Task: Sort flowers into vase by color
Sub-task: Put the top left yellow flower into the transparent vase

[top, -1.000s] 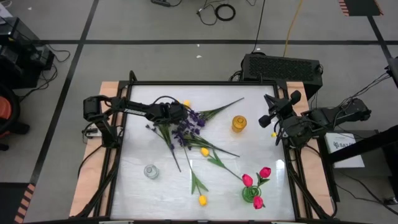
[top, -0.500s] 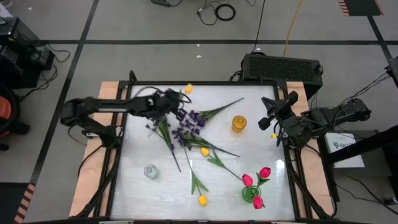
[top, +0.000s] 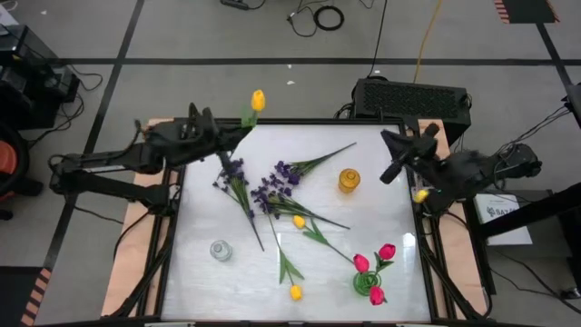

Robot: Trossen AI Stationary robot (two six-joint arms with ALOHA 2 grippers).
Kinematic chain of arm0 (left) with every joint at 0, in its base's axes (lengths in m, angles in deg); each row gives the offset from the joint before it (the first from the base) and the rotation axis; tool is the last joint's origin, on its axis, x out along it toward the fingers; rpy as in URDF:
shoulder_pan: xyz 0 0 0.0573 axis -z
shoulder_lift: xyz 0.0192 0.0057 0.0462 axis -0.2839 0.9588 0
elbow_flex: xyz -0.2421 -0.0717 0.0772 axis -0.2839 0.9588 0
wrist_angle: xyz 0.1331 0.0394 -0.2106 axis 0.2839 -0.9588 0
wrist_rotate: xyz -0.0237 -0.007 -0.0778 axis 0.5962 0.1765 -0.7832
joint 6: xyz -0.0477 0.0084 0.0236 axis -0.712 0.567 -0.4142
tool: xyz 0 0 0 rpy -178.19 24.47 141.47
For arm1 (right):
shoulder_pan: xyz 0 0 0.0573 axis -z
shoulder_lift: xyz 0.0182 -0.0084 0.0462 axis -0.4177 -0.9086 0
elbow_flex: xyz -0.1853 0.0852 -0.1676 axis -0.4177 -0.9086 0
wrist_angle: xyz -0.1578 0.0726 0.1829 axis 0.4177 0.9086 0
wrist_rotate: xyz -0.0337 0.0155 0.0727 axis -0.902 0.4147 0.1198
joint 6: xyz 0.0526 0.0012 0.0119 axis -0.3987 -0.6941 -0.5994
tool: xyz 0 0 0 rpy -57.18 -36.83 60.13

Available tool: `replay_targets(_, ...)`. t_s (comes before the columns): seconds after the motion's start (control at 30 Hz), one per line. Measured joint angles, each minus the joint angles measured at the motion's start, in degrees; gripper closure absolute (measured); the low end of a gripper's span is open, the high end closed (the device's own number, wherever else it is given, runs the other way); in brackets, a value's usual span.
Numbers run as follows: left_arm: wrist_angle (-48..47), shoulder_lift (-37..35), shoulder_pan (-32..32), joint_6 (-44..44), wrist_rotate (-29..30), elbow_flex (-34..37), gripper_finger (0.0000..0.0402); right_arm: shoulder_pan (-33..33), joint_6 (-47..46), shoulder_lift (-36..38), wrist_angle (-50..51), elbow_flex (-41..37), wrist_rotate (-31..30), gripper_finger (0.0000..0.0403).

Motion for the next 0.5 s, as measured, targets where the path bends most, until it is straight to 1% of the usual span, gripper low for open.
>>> replay_targets(0.07, 2.8, -0.4, 1.0, 1.5, -0.2, 0.0, 0.0391, 0.0, 4.5, -1.1, -9.7, 2.3, 7.3, 0.0385)
replay_targets(0.13, 5.2, -0.4, 1.6, 2.3, -1.0, 0.0, 0.0391, 0.0, 6.5, -3.3, -13.0, 5.8, 14.1, 0.0385)
replay_targets(0.2, 9.3, -0.1, 1.8, 2.3, -2.7, 0.7, 0.0392, 0.0, 6.7, -6.9, -12.7, 10.5, 18.3, 0.0385)
replay_targets(0.3, 17.8, 1.8, 2.1, 1.9, -6.3, 2.4, 0.0392, 0.5, 6.8, -14.7, -8.0, 17.2, 22.3, 0.0385)
replay_targets(0.4, 25.5, 4.1, 2.9, 1.9, -9.0, 3.5, 0.0392, 1.6, 5.2, -23.0, -4.1, 22.8, 29.1, 0.0385)
replay_targets(0.5, 35.2, 5.7, 3.8, 2.0, -11.9, 4.2, 0.0392, 3.3, 4.0, -30.6, -4.3, 27.7, 37.0, 0.0385)
